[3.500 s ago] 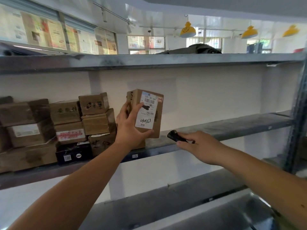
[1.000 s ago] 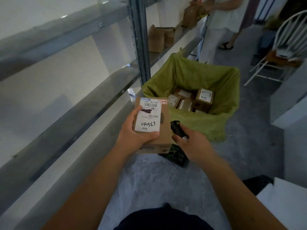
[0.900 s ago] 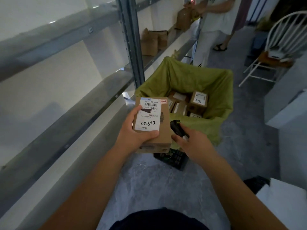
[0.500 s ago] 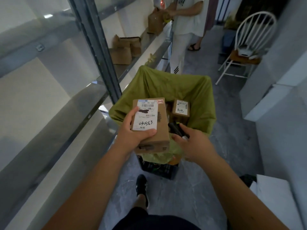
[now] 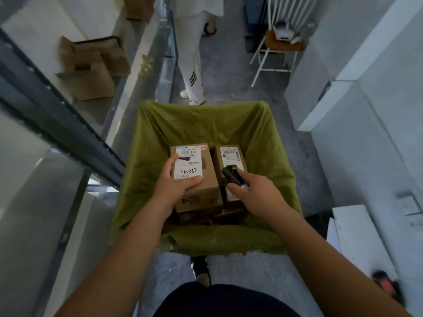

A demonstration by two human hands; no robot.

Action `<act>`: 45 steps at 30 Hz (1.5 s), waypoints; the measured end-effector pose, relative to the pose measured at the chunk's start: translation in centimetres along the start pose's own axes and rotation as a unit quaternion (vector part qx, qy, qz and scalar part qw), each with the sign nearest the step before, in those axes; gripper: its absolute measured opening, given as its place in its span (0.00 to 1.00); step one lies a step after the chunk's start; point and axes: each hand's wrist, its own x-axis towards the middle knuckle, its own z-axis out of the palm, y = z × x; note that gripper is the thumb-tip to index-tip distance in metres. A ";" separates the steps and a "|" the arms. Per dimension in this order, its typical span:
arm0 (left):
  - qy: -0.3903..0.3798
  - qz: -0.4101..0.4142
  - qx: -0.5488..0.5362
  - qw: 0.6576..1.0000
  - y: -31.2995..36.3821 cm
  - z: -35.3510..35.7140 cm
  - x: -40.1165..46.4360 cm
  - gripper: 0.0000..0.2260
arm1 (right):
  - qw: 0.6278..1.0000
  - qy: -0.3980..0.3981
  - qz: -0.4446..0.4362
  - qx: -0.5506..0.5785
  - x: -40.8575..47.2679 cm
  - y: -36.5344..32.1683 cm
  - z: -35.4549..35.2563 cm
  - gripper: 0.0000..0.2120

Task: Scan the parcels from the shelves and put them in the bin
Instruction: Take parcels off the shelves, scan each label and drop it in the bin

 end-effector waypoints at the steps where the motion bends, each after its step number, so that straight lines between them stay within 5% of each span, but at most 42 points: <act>1: -0.006 -0.013 0.009 1.000 -0.1 0.2 1.8 0.48 | 1.000 -0.001 0.015 0.004 0.9 -0.1 0.1 0.36; 15: -0.050 -0.080 0.130 0.987 -4.6 3.8 17.3 0.48 | 0.988 0.018 0.149 0.020 7.2 2.0 0.8 0.35; 27: -0.052 -0.017 0.217 0.975 -6.0 4.6 17.0 0.49 | 0.987 0.005 0.157 0.010 7.8 2.1 2.8 0.36; 45: -0.093 -0.037 0.351 0.931 -5.3 3.4 17.2 0.49 | 0.991 -0.005 0.130 0.006 5.8 2.3 2.3 0.37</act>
